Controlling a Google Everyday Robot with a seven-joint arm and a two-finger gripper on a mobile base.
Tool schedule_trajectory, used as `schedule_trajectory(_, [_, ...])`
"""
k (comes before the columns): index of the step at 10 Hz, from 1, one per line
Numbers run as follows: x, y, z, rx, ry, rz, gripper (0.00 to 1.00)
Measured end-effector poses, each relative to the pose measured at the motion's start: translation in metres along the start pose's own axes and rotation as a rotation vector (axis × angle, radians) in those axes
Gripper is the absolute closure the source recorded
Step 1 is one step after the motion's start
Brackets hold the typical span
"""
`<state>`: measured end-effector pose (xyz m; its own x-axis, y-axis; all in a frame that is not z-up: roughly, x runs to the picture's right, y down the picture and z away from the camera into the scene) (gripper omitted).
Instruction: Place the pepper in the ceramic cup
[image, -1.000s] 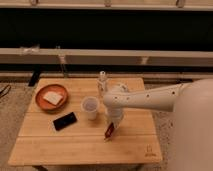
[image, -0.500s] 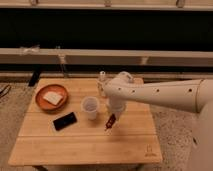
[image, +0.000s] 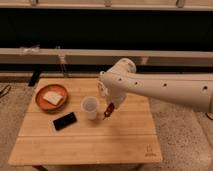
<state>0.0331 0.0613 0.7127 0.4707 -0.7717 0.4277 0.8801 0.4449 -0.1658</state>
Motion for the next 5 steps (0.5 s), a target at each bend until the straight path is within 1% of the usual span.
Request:
schedule_trajectory(1, [0.005,-0.01,-0.01,0.016,0.025,-0.004,1.0])
schedule_trajectory(2, [0.006,-0.023,-0.014,0.03,0.042,-0.007,1.0])
schedule_trajectory(3, [0.01,-0.04,-0.015,0.041,0.07,-0.008,1.0])
schedule_trajectory(5, [0.016,-0.055,-0.011,0.045,0.093,0.003,1.0])
